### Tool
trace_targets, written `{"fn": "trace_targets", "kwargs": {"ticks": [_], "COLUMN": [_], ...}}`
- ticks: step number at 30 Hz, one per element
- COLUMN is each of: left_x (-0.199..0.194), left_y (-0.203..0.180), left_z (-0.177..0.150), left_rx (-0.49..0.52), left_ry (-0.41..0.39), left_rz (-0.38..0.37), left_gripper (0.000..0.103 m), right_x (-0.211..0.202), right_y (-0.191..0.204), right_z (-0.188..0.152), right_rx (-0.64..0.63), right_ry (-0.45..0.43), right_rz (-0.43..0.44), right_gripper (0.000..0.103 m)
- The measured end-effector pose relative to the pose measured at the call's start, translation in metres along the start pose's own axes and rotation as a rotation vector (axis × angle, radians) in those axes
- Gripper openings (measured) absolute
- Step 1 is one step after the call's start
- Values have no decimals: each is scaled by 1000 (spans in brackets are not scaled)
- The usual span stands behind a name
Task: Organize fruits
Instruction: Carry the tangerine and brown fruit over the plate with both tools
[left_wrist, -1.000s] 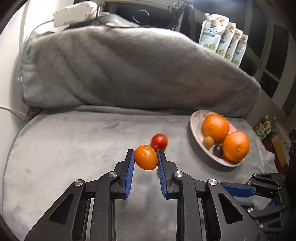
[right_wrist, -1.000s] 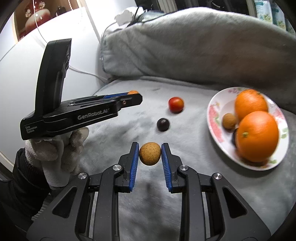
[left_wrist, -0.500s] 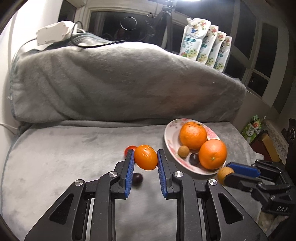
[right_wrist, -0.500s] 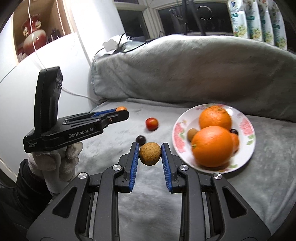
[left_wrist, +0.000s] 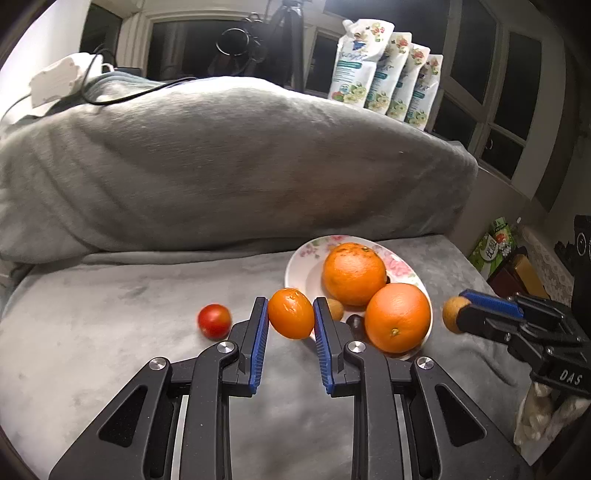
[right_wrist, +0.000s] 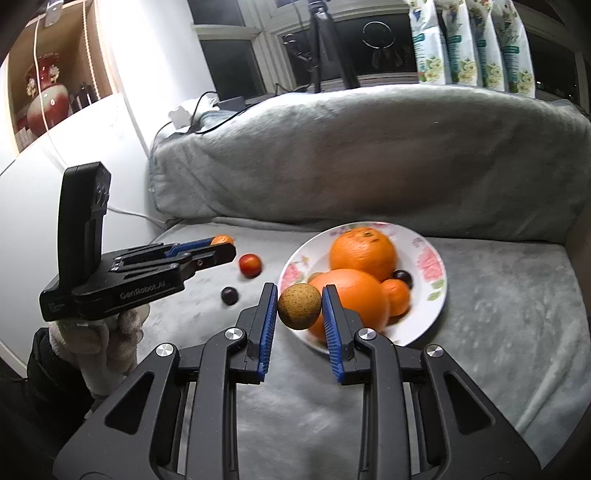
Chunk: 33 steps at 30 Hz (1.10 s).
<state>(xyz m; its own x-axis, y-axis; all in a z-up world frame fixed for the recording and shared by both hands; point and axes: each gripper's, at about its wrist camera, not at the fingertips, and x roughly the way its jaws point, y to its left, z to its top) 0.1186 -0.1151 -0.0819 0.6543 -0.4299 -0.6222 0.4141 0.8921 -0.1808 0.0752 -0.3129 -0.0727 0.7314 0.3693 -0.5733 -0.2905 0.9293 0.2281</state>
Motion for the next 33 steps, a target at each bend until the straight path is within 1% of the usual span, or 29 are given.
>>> {"fn": "trace_targets", "kwargs": {"ticks": [4,15,25,33], "left_x": [5,20,35,44], "left_y": [-8,-18,-23,-24], "left_z": [3,10,12,14], "left_rx": [11,28,37,40], "left_ry": [5,24,43,54], "left_rz": [-10,-24,-37,-46], "left_gripper": [23,23,23,23], "right_x": [-1,14,28,38], "right_y": [-13,-50,-68,-75], "right_z": [5,14,18,21], "right_rx": [7,50,74,90], "right_ry": [-11,9,26,39], "right_rz": [-22,-71,-78,-61], "right_gripper": [26,26,26,26]}}
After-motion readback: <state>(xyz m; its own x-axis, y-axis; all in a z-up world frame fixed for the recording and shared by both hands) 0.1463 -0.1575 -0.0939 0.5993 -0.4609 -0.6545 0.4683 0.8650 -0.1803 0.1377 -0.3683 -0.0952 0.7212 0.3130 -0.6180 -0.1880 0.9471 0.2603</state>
